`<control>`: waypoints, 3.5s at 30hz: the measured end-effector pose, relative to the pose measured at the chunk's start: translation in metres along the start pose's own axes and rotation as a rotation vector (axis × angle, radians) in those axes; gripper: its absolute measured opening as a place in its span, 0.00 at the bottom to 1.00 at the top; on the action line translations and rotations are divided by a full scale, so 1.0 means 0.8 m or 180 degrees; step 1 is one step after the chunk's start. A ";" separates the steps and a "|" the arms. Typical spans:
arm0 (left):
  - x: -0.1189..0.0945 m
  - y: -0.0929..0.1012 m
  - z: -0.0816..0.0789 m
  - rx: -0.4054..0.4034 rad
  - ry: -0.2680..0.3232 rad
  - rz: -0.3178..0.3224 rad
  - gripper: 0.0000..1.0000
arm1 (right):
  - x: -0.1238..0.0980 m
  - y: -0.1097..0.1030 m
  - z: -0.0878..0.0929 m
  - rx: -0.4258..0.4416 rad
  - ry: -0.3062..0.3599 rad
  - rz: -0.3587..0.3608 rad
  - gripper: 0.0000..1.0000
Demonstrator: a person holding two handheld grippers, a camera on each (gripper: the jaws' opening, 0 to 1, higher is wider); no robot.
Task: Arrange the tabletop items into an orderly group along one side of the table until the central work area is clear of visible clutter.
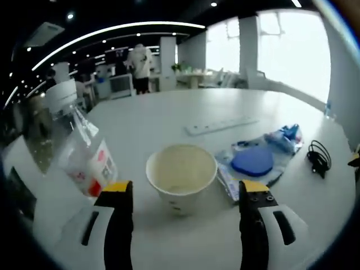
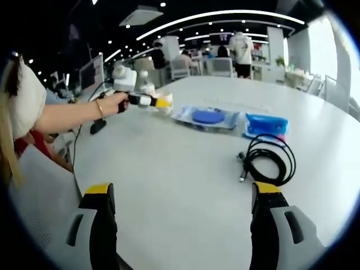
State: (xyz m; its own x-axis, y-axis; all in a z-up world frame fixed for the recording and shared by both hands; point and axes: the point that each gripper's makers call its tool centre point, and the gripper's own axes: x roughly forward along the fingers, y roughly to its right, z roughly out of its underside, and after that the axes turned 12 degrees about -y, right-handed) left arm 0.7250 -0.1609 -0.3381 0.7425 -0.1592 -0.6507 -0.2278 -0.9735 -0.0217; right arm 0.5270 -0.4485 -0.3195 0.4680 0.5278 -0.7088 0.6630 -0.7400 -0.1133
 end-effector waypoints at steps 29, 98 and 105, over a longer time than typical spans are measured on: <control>-0.104 0.043 0.024 0.0279 -0.0140 0.0363 0.99 | -0.001 0.038 -0.034 0.0002 0.0017 0.0156 0.99; -0.209 0.101 0.095 0.0585 -0.0317 0.0652 0.94 | 0.114 0.158 -0.009 -0.0124 -0.0481 0.0613 0.11; -0.207 0.098 0.097 0.0600 -0.0337 0.0661 0.93 | 0.094 0.162 -0.027 -0.0135 -0.0268 0.0792 0.09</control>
State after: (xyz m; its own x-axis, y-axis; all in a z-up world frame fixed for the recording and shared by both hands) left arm 0.5353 -0.1984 -0.2909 0.6002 -0.3239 -0.7314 -0.4881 -0.8727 -0.0140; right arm 0.6610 -0.4958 -0.3729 0.5708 0.2939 -0.7667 0.5583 -0.8236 0.0999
